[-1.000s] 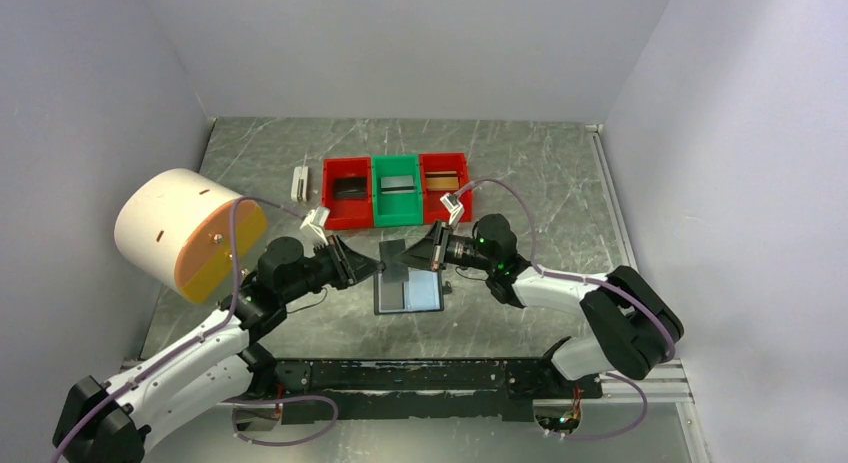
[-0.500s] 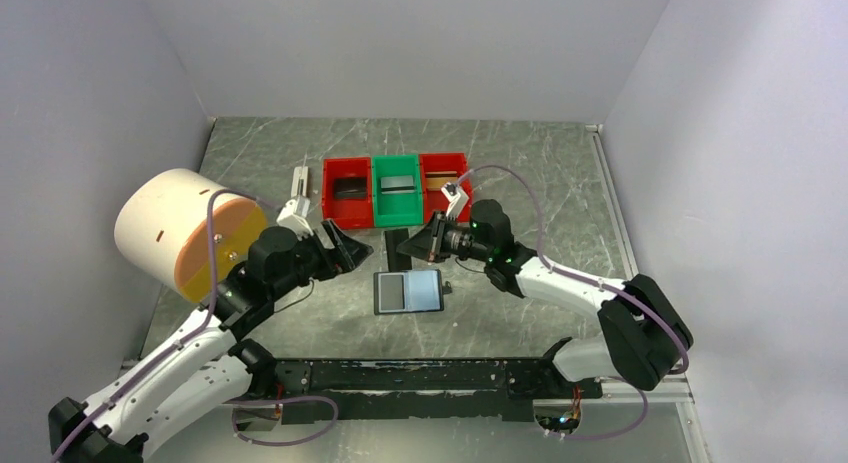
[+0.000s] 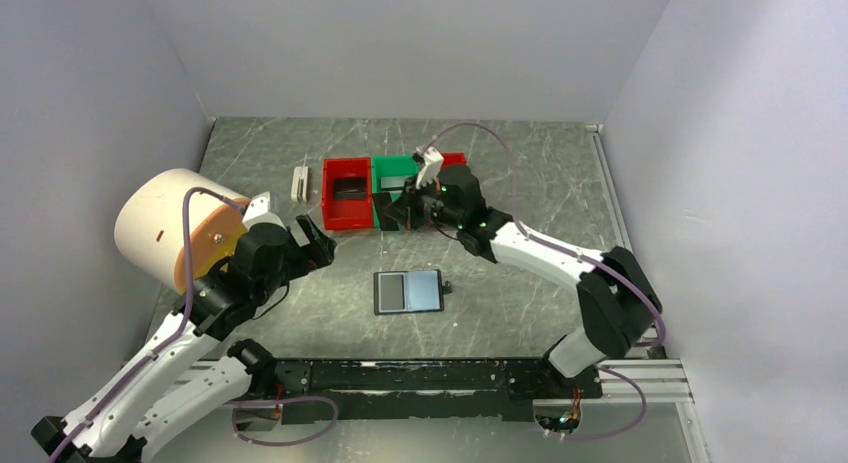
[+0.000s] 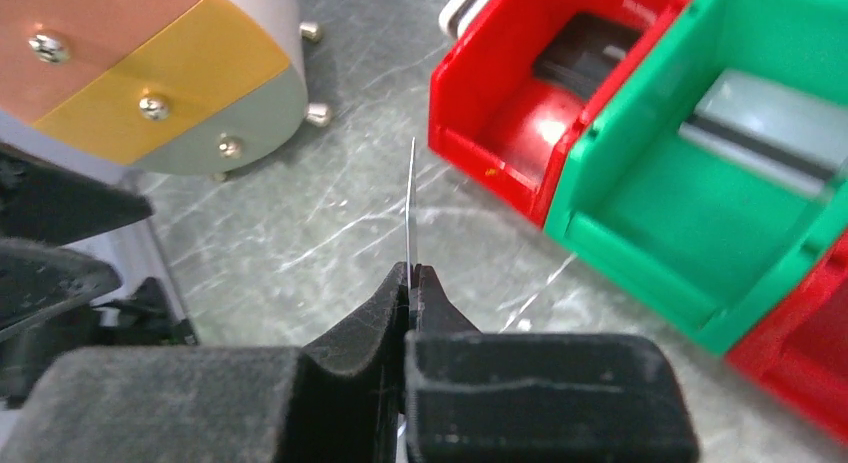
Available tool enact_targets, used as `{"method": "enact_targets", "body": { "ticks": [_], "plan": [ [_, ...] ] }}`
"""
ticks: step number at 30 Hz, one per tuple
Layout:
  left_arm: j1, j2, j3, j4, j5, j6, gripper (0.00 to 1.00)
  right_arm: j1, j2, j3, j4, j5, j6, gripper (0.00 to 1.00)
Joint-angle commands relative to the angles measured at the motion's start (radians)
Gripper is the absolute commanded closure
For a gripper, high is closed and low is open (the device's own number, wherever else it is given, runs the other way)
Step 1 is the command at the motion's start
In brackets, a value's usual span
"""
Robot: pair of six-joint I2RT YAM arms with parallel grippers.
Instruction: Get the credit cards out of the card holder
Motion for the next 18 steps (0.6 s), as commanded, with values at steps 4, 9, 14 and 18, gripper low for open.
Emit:
{"method": "enact_targets", "body": {
  "ticks": [4, 9, 14, 18],
  "plan": [
    [0.024, -0.025, 0.045, -0.123, -0.149, 0.061, 0.00, 0.098, 0.194, 0.292, -0.122, 0.166, -0.381, 1.00],
    [0.149, 0.025, 0.042, -0.072, -0.043, 0.153, 0.00, 0.129, 0.380, 0.479, -0.172, 0.287, -0.607, 1.00],
    [0.336, 0.038, 0.029, 0.006, 0.123, 0.218, 0.00, 0.168, 0.517, 0.637, -0.242, 0.330, -0.795, 1.00],
    [0.435, 0.073, 0.010, 0.044, 0.214, 0.256, 0.00, 0.187, 0.622, 0.732, -0.273, 0.434, -0.911, 1.00]
  ]
}}
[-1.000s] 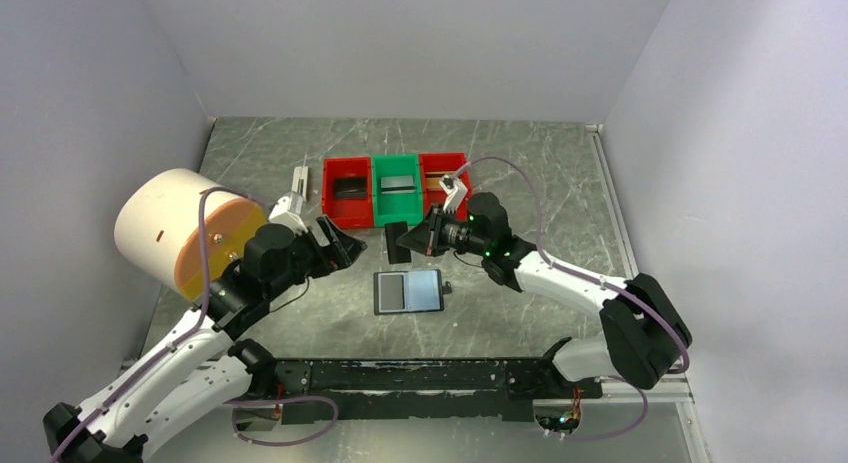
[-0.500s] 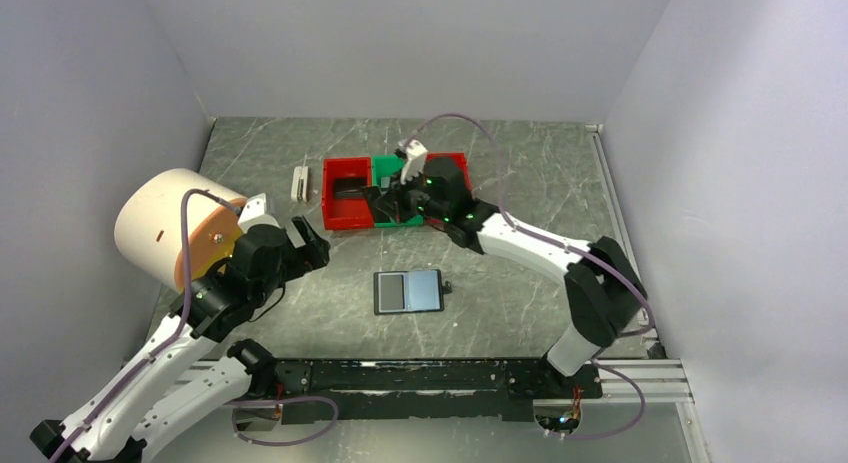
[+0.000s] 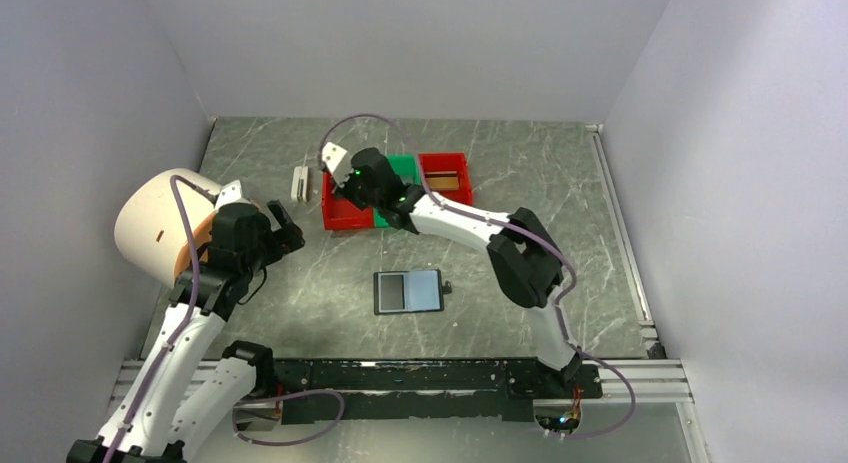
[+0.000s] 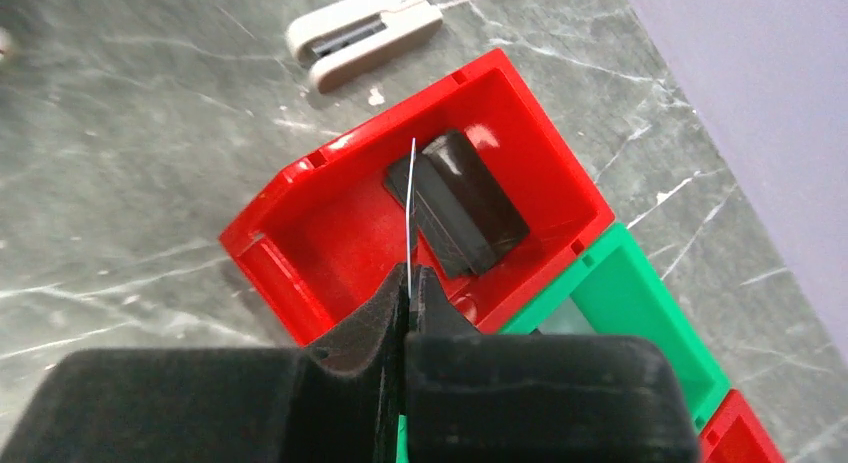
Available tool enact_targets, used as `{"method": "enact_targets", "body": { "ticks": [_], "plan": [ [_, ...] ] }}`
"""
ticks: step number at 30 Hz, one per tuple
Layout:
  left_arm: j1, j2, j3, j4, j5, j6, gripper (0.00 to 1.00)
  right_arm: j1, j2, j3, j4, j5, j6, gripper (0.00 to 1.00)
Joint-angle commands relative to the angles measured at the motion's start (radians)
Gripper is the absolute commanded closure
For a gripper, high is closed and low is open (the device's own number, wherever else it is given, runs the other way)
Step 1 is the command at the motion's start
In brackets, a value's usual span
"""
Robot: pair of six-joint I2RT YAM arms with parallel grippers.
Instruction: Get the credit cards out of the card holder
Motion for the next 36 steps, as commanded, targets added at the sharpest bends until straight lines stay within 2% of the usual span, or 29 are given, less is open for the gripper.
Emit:
{"method": "enact_targets", "body": {
  "ticks": [1, 12, 19, 22, 25, 29, 36],
  "plan": [
    [0.088, 0.017, -0.012, 0.091, 0.153, 0.078, 0.00, 0.031, 0.095, 0.100, -0.064, 0.136, -0.211, 1.00],
    [0.092, -0.093, -0.035, 0.111, 0.108, 0.093, 0.00, 0.037, 0.287, 0.234, -0.004, 0.248, -0.487, 1.00],
    [0.092, -0.134, -0.035, 0.101, 0.074, 0.082, 0.00, 0.028, 0.403, 0.357, 0.005, 0.257, -0.560, 1.00],
    [0.093, -0.151, -0.039, 0.105, 0.070, 0.081, 0.00, 0.023, 0.430, 0.370, 0.044, 0.260, -0.577, 0.94],
    [0.092, -0.162, -0.042, 0.106, 0.069, 0.080, 0.00, 0.020, 0.441, 0.394, 0.034, 0.261, -0.549, 0.82],
    [0.092, -0.161, -0.042, 0.105, 0.070, 0.078, 0.00, 0.013, 0.439, 0.396, 0.022, 0.234, -0.537, 0.72],
    [0.092, -0.150, -0.041, 0.102, 0.076, 0.079, 0.00, 0.009, 0.410, 0.372, -0.003, 0.202, -0.518, 0.63]
  ]
}}
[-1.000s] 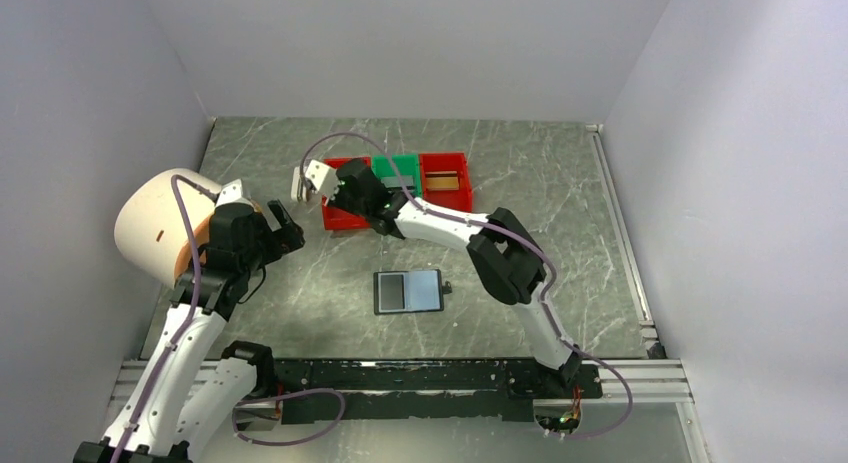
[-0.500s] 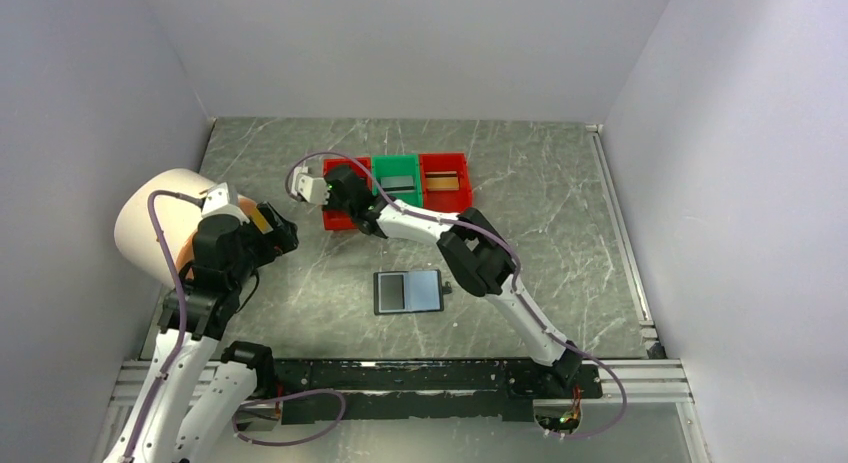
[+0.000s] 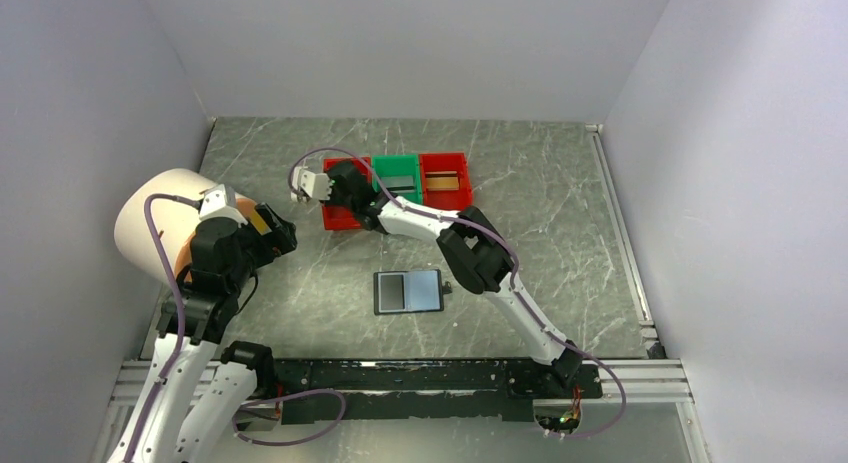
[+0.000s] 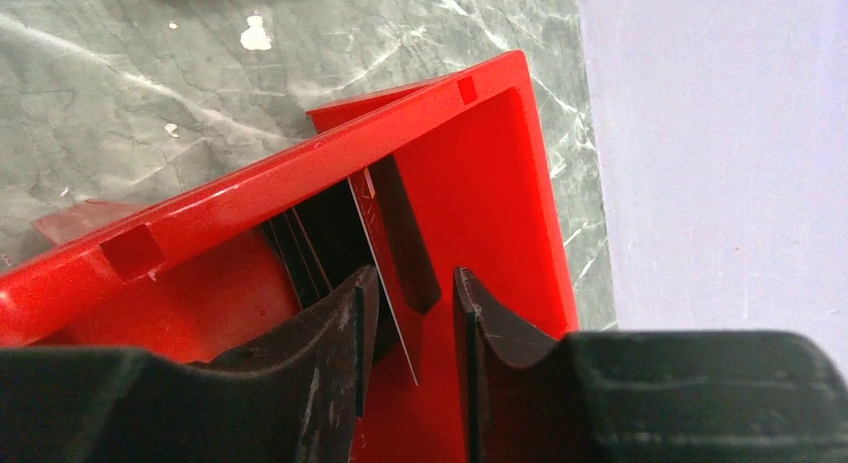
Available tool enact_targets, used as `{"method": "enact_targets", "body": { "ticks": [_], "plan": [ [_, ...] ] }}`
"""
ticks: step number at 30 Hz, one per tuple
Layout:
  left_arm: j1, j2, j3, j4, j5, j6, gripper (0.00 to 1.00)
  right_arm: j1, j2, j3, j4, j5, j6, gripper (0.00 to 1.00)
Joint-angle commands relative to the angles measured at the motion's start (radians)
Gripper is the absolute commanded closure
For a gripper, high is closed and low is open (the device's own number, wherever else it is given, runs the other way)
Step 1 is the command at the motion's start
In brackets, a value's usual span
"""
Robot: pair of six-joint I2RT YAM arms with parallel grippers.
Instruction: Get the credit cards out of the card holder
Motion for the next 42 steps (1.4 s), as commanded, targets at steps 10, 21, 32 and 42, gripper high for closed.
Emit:
{"method": "enact_targets", "body": {
  "ticks": [10, 21, 32, 42],
  "plan": [
    [0.011, 0.002, -0.007, 0.025, -0.004, 0.001, 0.00, -0.015, -0.075, 0.028, -0.064, -0.075, 0.157, 0.53],
    [0.011, 0.025, -0.021, 0.063, 0.083, 0.029, 0.00, -0.015, -0.547, -0.342, -0.032, -0.042, 0.684, 0.49],
    [0.004, 0.239, -0.062, 0.256, 0.582, 0.074, 0.23, -0.018, -1.056, -1.140, -0.061, -0.267, 1.601, 0.53],
    [-0.272, 0.501, -0.061, 0.362, 0.503, -0.084, 0.31, -0.015, -0.974, -1.292, 0.064, -0.396, 1.787, 0.61]
  ]
}}
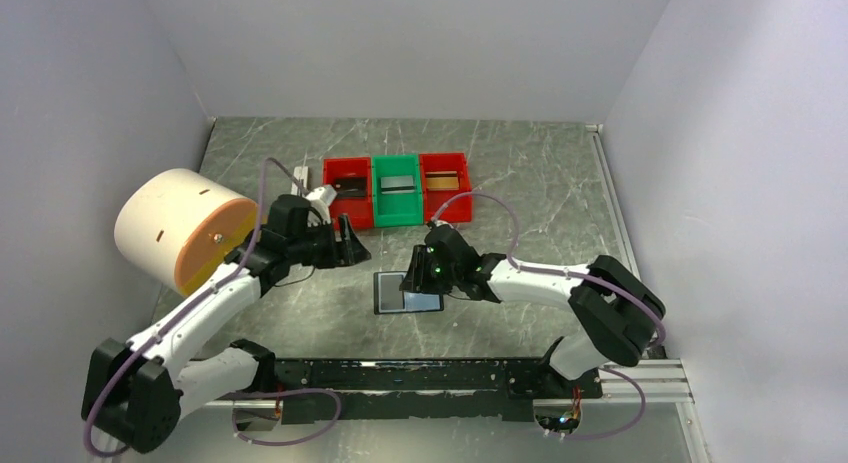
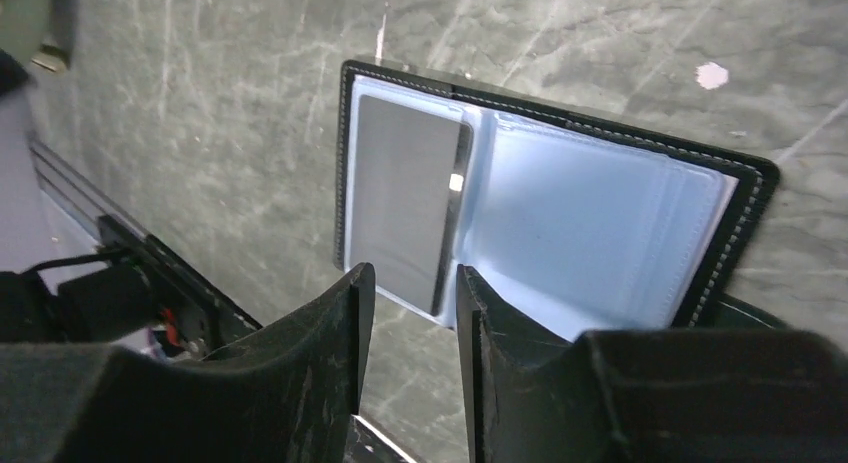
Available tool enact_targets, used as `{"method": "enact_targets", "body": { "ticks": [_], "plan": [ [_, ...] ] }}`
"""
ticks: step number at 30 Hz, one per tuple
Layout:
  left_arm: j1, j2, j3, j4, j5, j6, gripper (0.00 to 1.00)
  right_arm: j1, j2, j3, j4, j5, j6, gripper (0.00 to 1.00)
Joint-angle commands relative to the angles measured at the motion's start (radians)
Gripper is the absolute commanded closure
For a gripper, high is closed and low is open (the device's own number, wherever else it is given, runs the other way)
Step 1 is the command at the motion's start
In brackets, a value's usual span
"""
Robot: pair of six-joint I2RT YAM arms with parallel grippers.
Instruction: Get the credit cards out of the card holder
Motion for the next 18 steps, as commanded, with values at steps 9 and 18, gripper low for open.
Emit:
{"method": "enact_targets", "body": {
  "ticks": [9, 18],
  "plan": [
    [-0.163, 0.182, -0.044, 0.198, 0.017, -0.137, 0.45, -0.002, 0.104, -0.023, 0.160, -0.082, 0.133, 0.64],
    [-0.221, 0.322, -0.042, 0.206, -0.018, -0.154, 0.49, -0.012, 0.120, -0.064, 0.200, -0.062, 0.162, 0.68]
  ]
}}
